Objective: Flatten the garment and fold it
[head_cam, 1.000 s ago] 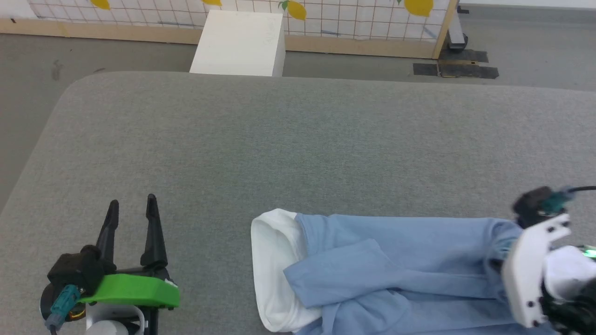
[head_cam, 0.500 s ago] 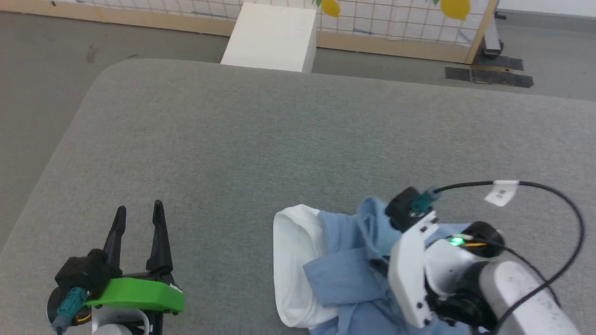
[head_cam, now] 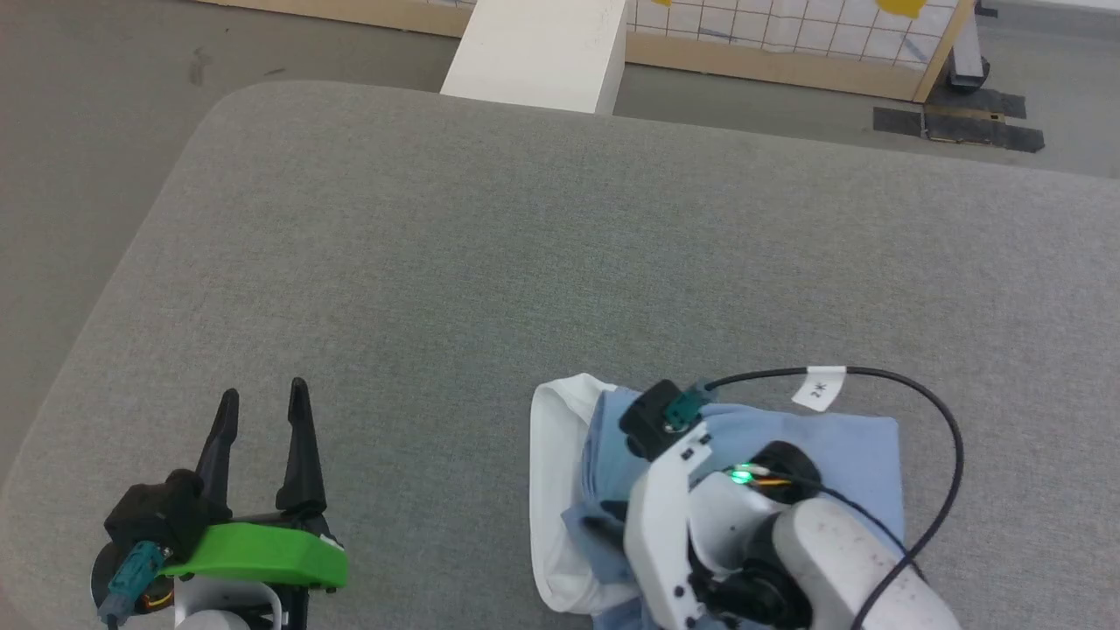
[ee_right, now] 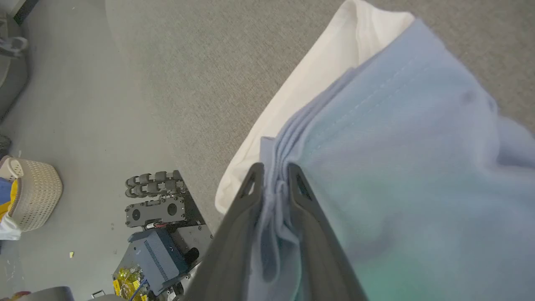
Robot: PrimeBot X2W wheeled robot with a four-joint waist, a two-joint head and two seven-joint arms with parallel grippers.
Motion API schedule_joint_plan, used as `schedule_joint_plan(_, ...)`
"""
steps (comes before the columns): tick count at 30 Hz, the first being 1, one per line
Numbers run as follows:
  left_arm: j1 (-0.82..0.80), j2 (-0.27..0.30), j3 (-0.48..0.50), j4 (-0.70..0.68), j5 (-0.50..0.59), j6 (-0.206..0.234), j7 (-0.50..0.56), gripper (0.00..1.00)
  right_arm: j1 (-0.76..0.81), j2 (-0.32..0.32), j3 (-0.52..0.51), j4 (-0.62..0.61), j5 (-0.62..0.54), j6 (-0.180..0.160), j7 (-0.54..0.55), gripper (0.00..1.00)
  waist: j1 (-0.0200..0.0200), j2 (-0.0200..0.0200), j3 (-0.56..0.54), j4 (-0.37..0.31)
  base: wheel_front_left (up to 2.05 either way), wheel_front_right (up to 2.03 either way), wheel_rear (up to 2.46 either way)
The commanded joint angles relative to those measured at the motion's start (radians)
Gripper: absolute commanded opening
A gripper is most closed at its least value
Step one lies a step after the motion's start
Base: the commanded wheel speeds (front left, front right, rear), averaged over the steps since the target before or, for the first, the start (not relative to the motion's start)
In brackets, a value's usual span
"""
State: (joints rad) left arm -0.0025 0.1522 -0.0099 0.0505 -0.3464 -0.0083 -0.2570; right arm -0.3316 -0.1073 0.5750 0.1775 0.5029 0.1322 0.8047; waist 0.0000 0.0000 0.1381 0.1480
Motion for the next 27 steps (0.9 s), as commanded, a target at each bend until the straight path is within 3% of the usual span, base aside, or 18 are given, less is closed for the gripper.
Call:
schedule_joint_plan(1,-0.002,-0.007,0.004,0.001,-0.003,-0.004,-0.005,1.0,-0.024,0.015,0.013,0.001,0.021,-0.002,-0.02,1.0,0.0,0.0,-0.002,-0.004,0.0,0.0,0.0)
schedule_joint_plan(6,0.002,-0.006,0.014,-0.001,0.0,-0.003,-0.005,1.0,-0.057,0.035,0.036,-0.047,0.082,-0.002,-0.078,1.0,0.0,0.0,-0.019,-0.032,0.0,0.0,0.0)
schedule_joint_plan(9,0.004,-0.004,0.02,-0.005,0.003,-0.003,-0.005,1.0,-0.07,0.022,-0.001,-0.088,0.075,-0.002,-0.116,1.0,0.0,0.0,-0.032,-0.05,0.0,0.0,0.0)
schedule_joint_plan(14,0.018,-0.003,0.03,-0.017,0.012,0.001,-0.005,1.0,-0.037,-0.054,-0.147,-0.161,-0.003,-0.002,-0.142,1.0,0.0,0.0,-0.053,-0.088,0.0,0.0,0.0)
schedule_joint_plan(20,0.036,-0.009,0.032,-0.033,0.028,0.005,-0.005,1.0,0.103,-0.118,-0.372,-0.212,-0.099,-0.002,-0.095,1.0,0.0,0.0,-0.062,-0.116,0.0,0.0,0.0)
schedule_joint_plan(27,0.038,-0.017,0.039,-0.056,0.044,0.005,-0.005,1.0,0.249,-0.121,-0.455,-0.2,-0.171,-0.002,-0.044,1.0,0.0,0.0,-0.038,-0.123,0.0,0.0,0.0)
